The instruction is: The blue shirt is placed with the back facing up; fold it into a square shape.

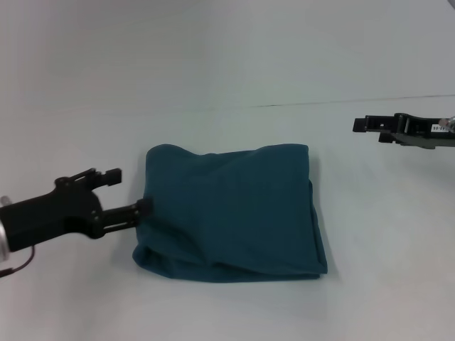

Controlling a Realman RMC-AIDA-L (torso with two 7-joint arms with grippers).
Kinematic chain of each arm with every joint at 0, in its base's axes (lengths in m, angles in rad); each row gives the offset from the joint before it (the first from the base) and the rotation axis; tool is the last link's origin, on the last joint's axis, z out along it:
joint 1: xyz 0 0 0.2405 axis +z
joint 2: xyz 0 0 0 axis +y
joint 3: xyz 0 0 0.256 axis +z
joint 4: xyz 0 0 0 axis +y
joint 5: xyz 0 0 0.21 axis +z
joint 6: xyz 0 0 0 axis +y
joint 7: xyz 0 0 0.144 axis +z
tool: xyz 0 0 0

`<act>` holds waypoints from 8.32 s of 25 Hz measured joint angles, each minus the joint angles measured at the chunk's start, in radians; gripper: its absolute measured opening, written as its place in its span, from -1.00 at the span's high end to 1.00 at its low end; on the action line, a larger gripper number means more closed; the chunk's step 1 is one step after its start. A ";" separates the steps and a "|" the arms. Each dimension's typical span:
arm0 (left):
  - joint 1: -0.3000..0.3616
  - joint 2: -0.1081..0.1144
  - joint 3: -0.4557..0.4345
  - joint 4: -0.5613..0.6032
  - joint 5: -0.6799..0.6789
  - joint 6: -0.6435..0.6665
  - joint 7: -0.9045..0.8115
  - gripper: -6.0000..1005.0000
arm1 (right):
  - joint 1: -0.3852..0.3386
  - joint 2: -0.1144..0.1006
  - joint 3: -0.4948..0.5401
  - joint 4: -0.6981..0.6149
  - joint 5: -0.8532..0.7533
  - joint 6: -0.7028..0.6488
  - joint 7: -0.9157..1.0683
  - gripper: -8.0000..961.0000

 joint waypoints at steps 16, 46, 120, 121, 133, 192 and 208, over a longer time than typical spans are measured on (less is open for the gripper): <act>-0.058 -0.004 0.148 -0.105 -0.001 -0.183 0.009 -0.75 | 0.009 0.007 -0.004 0.002 -0.004 0.001 -0.014 -0.72; -0.035 -0.006 0.157 -0.214 -0.004 -0.344 0.090 -0.75 | 0.015 0.010 -0.006 0.001 0.000 0.006 -0.011 -0.72; -0.043 0.011 0.054 -0.121 -0.136 -0.009 0.086 -0.75 | 0.121 0.116 -0.026 0.172 0.003 0.283 -0.071 -0.39; -0.040 0.011 0.054 -0.121 -0.136 -0.013 0.086 -0.75 | 0.122 0.118 -0.026 0.175 0.003 0.289 -0.071 -0.39; -0.035 0.010 0.053 -0.125 -0.134 -0.030 0.087 -0.75 | 0.147 0.133 -0.028 0.218 0.003 0.341 -0.078 -0.37; 0.005 0.025 -0.037 -0.097 0.020 0.284 -0.077 -0.75 | -0.026 0.117 -0.184 -0.109 0.124 -0.471 -0.696 -0.93; 0.006 0.025 -0.037 -0.097 0.020 0.280 -0.077 -0.75 | -0.027 0.116 -0.182 -0.106 0.125 -0.471 -0.692 -0.93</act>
